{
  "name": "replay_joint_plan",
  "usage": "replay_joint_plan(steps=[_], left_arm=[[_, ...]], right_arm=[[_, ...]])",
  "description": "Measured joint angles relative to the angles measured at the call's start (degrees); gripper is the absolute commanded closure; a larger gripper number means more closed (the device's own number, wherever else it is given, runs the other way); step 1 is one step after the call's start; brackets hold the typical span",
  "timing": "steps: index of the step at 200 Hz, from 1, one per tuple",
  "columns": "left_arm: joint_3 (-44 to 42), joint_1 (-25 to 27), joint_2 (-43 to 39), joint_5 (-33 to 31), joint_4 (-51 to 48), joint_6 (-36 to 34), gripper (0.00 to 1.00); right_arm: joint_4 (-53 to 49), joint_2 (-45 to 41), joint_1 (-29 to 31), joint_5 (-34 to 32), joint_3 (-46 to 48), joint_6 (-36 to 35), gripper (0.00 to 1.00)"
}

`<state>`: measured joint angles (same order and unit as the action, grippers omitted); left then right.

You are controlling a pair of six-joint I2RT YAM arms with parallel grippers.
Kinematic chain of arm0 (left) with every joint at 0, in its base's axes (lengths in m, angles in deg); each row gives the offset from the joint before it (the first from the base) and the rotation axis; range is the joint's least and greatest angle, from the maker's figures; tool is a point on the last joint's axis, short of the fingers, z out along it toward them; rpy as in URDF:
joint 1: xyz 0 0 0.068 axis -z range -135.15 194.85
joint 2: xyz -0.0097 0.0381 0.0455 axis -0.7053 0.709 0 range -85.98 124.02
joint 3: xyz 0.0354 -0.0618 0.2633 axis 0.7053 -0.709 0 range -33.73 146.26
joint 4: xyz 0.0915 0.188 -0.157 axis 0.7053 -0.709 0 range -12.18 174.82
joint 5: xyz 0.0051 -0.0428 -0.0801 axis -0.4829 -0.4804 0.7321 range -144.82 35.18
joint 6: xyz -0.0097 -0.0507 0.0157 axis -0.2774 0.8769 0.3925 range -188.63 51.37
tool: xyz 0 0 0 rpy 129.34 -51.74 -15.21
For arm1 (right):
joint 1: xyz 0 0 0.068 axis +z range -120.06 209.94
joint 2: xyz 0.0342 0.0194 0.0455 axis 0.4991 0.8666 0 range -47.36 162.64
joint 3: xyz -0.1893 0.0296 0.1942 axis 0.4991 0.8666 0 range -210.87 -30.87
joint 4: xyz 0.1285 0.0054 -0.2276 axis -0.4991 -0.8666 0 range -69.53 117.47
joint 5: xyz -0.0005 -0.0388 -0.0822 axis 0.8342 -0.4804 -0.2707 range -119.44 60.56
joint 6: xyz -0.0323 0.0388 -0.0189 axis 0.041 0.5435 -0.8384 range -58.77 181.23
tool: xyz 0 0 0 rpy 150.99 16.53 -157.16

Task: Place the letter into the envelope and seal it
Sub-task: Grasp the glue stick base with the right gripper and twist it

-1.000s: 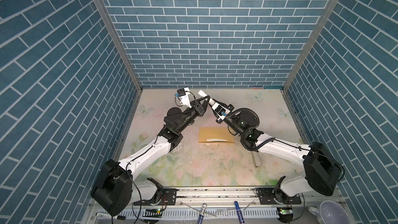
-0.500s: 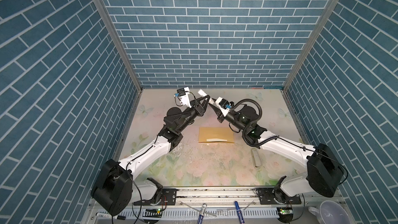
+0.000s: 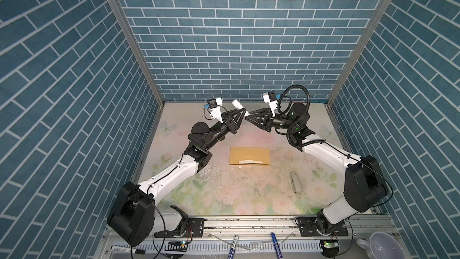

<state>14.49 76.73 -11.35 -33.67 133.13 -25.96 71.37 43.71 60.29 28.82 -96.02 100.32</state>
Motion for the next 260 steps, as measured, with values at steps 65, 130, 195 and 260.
replay_joint_plan(steps=[65, 130, 195, 260], left_arm=[[0.0, 0.2, 0.0, -0.8, -0.5, 1.5, 1.0], [-0.3, 0.4, 0.3, -3.6, -3.8, 7.3, 1.0], [-0.3, 0.4, 0.3, -4.0, -4.0, 9.4, 1.0], [-0.3, 0.4, 0.3, -4.2, -4.1, 9.7, 1.0]], right_arm=[[1.4, 0.0, -0.3, -1.1, 0.2, 2.1, 0.52], [-0.7, -15.5, 8.0, -30.2, 12.8, -36.9, 0.24], [2.1, -13.3, 15.3, -48.4, 16.1, -63.4, 0.39], [7.1, -10.1, 18.0, -56.4, 16.1, -71.1, 0.57]])
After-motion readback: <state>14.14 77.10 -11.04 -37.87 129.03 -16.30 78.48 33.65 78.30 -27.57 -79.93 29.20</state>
